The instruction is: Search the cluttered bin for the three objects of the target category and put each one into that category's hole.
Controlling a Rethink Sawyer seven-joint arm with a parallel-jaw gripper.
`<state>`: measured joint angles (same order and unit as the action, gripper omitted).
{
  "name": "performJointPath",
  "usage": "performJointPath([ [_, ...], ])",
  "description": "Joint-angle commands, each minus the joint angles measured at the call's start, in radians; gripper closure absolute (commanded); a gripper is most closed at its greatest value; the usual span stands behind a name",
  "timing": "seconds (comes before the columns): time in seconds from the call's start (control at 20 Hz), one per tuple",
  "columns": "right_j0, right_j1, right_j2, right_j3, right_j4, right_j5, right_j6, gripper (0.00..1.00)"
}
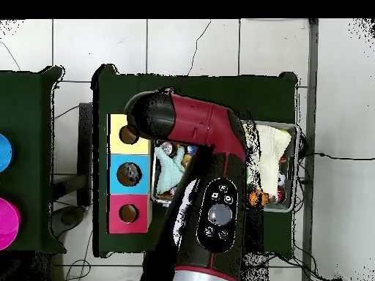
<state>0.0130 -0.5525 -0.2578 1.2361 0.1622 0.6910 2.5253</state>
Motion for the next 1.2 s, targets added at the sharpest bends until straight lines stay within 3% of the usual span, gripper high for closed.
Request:
performJointPath([
  [0.05,-0.035,0.131,0.069,-0.133,-0.041,0.023,0.009,0.0],
  [0.35,-0.046,0.193,0.085,-0.201,-0.031,0.005,0.013,0.0],
  [0.65,-0.032,0.222,0.067,-0.233,-0.03,0.089,0.028,0.0],
  [0.95,-0.022,0.246,0.052,-0.23,-0.024,0.149,0.049,0.0],
  [1.2,-0.015,0.276,0.058,-0.207,-0.005,0.118,0.089,0.0],
])
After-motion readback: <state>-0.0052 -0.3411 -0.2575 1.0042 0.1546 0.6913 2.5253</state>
